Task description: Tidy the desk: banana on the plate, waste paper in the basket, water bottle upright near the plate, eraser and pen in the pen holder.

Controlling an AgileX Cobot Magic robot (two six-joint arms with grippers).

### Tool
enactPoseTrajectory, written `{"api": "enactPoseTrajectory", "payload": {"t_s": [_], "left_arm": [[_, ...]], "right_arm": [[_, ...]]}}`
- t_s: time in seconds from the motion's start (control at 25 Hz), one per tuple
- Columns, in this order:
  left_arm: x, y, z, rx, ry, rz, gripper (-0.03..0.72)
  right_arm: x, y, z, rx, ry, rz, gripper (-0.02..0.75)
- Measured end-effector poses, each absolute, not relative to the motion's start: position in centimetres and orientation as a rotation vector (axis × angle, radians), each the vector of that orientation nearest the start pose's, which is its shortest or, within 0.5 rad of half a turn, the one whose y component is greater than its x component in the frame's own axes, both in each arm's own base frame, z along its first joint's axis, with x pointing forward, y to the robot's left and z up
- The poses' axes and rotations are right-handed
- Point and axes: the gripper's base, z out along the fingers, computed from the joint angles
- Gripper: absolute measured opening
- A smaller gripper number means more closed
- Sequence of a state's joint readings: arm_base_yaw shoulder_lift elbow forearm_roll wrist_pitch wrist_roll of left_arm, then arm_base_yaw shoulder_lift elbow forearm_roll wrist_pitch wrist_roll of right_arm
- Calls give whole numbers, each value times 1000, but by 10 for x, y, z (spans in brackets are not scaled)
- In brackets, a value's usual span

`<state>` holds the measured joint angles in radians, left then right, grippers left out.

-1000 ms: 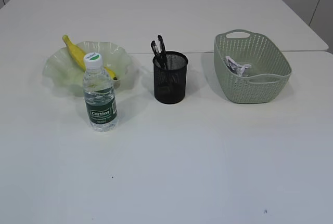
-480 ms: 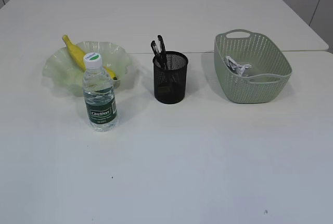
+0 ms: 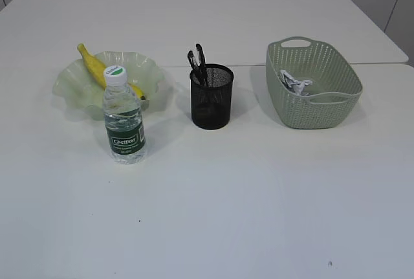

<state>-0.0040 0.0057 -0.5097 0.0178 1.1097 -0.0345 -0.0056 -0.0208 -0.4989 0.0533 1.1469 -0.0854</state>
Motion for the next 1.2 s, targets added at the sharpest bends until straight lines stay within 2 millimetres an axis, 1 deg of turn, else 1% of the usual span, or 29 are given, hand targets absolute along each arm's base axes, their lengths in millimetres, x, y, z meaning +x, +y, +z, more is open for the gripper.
{"api": "enactPoseTrajectory", "payload": {"t_s": [0.12,0.32,0.48,0.96,1.2], "left_arm": [[-7,1,276,-33,2088,-2,432],[-7,1,276,-33,2089,-2,497],[-7,1,276,-33,2089,-2,513],[-7,1,276,-33,2088,-2,512],[-7,1,276,-33,2088,-2,478]], "right_arm": [[-12,4,270,-93,2106,11,410],[-12,4,270,-122,2104,28,410],[-12,4,270,-169,2101,55,410],[-12,3,270,-181,2097,62,410],[-12,3,270,-181,2097,62,410]]}}
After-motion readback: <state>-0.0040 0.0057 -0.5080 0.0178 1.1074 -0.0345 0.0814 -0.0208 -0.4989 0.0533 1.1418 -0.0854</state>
